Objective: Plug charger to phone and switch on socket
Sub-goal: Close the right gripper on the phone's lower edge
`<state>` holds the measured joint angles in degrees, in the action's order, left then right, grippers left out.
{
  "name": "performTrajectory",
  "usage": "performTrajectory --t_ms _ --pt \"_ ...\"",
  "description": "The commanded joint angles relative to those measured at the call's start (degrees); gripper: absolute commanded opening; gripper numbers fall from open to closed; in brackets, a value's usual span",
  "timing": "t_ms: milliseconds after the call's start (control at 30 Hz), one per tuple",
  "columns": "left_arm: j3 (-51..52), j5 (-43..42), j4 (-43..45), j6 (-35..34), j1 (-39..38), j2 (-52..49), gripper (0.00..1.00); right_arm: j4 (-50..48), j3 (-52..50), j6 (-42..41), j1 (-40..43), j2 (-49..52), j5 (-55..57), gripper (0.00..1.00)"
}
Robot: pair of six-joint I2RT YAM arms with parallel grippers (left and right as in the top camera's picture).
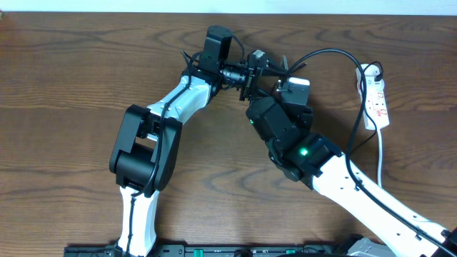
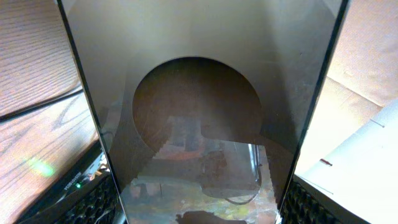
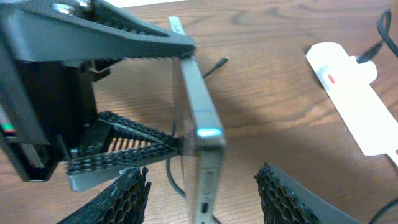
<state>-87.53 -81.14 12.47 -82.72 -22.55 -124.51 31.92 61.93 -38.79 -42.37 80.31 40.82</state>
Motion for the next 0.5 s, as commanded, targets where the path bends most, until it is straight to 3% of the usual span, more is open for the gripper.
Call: performTrajectory --t_ms 0,467 --pt "-0.4 -2.5 0.6 0.1 0.2 -0.2 0.53 0.4 1.0 -4.5 1.4 0.5 0.4 0.53" --pt "-0.4 -3.6 0.6 0.2 0.2 -0.2 0.52 -2.1 1.0 -4.0 1.4 3.0 1.1 0.41"
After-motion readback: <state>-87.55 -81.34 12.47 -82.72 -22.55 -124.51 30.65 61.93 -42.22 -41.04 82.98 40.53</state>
